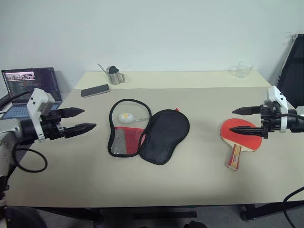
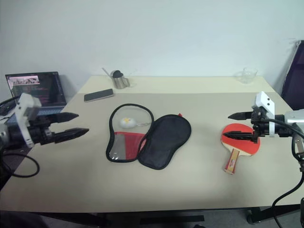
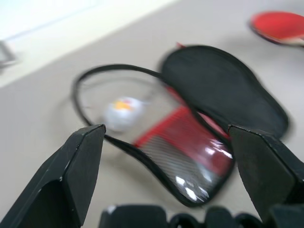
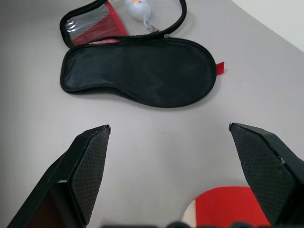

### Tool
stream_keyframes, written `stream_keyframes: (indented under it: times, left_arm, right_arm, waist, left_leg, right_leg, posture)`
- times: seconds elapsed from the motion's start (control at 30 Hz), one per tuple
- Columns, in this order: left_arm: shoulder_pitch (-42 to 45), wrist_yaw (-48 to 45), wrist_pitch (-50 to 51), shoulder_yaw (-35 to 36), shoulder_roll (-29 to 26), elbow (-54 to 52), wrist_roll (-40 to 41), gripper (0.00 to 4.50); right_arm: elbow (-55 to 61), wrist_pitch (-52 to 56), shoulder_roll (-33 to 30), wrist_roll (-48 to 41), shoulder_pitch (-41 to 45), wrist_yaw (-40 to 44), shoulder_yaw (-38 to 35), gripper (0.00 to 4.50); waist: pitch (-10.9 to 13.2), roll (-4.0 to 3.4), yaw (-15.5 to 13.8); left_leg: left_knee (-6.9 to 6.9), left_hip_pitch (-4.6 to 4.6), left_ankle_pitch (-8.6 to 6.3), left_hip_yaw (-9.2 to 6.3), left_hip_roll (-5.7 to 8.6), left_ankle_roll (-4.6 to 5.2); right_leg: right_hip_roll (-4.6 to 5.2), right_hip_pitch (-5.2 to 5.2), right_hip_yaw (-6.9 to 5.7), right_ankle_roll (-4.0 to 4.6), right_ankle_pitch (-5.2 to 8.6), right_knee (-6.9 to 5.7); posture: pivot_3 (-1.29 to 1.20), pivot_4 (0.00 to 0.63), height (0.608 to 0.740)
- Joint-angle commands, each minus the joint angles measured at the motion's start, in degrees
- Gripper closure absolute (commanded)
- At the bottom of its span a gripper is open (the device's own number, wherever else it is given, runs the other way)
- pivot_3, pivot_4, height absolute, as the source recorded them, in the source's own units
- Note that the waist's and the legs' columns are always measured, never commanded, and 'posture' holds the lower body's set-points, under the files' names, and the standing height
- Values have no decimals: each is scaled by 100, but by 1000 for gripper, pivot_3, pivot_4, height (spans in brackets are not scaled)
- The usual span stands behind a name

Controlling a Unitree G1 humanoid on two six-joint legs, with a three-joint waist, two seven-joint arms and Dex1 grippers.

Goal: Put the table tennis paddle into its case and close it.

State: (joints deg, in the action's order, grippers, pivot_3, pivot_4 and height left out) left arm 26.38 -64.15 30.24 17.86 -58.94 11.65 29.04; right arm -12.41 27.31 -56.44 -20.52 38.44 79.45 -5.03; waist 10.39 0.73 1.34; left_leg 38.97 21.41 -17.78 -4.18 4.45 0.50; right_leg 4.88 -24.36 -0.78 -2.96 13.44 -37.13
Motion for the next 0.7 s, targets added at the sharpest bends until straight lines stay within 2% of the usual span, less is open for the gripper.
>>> stream_keyframes:
  times: [0.03, 0.3, 0.4, 0.63, 0.7]
  left_arm:
    - [426, 368, 49, -294, 333, 557, -246, 0]
    - [1116, 921, 855, -1147, 1428, 1430, -627, 0]
    - [1227, 1230, 1061, -1162, 1706, 1654, -686, 0]
    - [1004, 1350, 1185, -1060, 2027, 1433, -554, 0]
    - [915, 1337, 1234, -786, 2079, 1186, -308, 0]
  right_arm:
    - [269, -28, -99, -167, -87, -118, -283, 92]
    - [205, -27, -142, -177, -129, -305, -307, 92]
    - [352, 84, -173, -212, -285, -426, -376, 92]
    - [815, 391, -458, -358, -699, -555, -719, 92]
    - [897, 463, -546, -386, -762, -577, -790, 92]
  waist:
    - [0, 0, -6]
    - [-1, 3, -3]
    - [-1, 4, 12]
    - [-2, 2, 4]
    - [-2, 3, -10]
  left_leg:
    - [1, 1, 0, 0, 1, 0]
    - [6, 3, 0, 0, 2, 0]
    - [7, 3, 0, 0, 2, 0]
    - [9, 4, 1, 2, 2, -1]
    - [10, 1, 1, 1, 2, -1]
  right_leg:
    - [0, 0, 0, 0, 0, 0]
    - [-1, -1, 0, -2, -1, -4]
    - [-1, -2, 1, -2, -1, -5]
    - [0, -4, 4, -3, -2, -7]
    - [1, 0, 2, -3, -2, -7]
  posture:
    - [0, 150, 740]
    - [0, 150, 740]
    - [0, 150, 740]
    - [0, 150, 740]
    - [0, 150, 740]
